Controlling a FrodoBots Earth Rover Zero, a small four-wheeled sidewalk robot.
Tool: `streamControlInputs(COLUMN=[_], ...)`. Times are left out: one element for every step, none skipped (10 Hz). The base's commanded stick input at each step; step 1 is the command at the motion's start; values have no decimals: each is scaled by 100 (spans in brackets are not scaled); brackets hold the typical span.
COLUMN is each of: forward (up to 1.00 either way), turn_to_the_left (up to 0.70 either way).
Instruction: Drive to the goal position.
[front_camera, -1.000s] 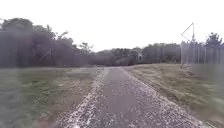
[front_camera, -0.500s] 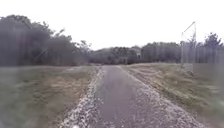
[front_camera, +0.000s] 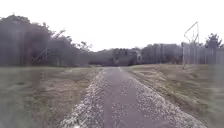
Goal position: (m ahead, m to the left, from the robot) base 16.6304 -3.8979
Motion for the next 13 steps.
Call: streamControlInputs(forward=[45, 45, 45, 45, 45, 45, 45, 45, 45, 45, 45, 45, 45], turn_to_the_left=[-8, -17, -27, -27, 0, 0, 0, 0, 0, 0, 0, 0, 0])
